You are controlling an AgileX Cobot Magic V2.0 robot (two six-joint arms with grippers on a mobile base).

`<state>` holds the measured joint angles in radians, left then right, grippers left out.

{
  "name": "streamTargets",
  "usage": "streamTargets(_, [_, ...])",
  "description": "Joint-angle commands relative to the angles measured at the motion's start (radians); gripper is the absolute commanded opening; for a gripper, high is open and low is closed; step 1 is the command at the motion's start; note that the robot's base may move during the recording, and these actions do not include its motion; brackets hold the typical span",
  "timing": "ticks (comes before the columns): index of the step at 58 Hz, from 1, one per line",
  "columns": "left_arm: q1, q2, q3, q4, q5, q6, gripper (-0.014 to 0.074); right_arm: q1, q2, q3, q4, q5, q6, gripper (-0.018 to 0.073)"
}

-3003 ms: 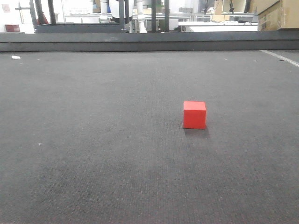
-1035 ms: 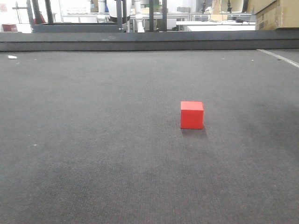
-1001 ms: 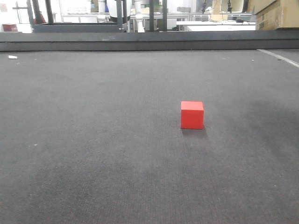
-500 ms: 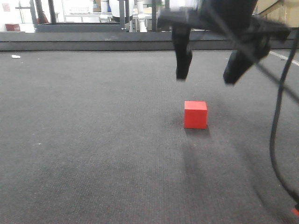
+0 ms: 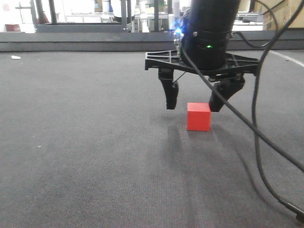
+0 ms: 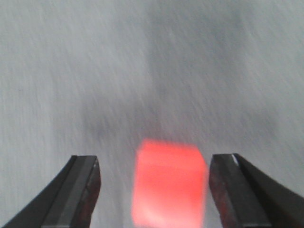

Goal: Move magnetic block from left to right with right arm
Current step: 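Lower the open right gripper around the red cube, then close the right gripper on the red cube and lift it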

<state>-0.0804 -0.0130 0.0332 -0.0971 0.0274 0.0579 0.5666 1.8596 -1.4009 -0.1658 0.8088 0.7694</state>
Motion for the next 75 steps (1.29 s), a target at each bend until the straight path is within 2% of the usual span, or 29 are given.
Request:
streamTargets(1, [-0.007,-0.013,0.008,-0.005,-0.084,-0.006,-0.0126,0.0,-0.029,-0.049,-0.025,0.003,-0.001,0.058])
streamTargets(10, [-0.007,-0.013,0.008,-0.005,-0.084,-0.006,-0.0126,-0.004,-0.011,-0.056,-0.027,0.039,-0.001,0.0576])
streamTargets(14, [-0.007,-0.013,0.008,-0.005,-0.084,-0.006,-0.0126,-0.007,-0.009,-0.056,-0.031,0.051,-0.001,0.0544])
streamTargets(31, [-0.007,-0.013,0.008,-0.005,-0.084,-0.006,-0.0126,-0.007,-0.009,-0.056,-0.048,0.063,-0.002,0.0239])
streamTargets(38, [-0.007,-0.013,0.008,-0.005,-0.084,-0.006,-0.0126,-0.015,-0.027,-0.056,-0.048,0.065,-0.035,0.0182])
streamTargets(46, [-0.007,-0.013,0.008,-0.005,-0.084,-0.006,-0.0126,-0.04,-0.094,-0.049,-0.048,0.057,-0.131,0.0174])
streamTargets(55, [-0.007,-0.013,0.008,-0.005,-0.084,-0.006,-0.0126,-0.106,-0.233,0.032,-0.031,0.026,-0.3,0.0174])
streamTargets(67, [-0.007,-0.013,0.008,-0.005,-0.084,-0.006,-0.0126,-0.251,-0.468,0.283,0.025,-0.114,-0.466,0.0174])
streamTargets(75, [-0.007,-0.013,0.008,-0.005,-0.084,-0.006,-0.0126,-0.329,-0.62,0.434,0.035,-0.174,-0.535,0.0174])
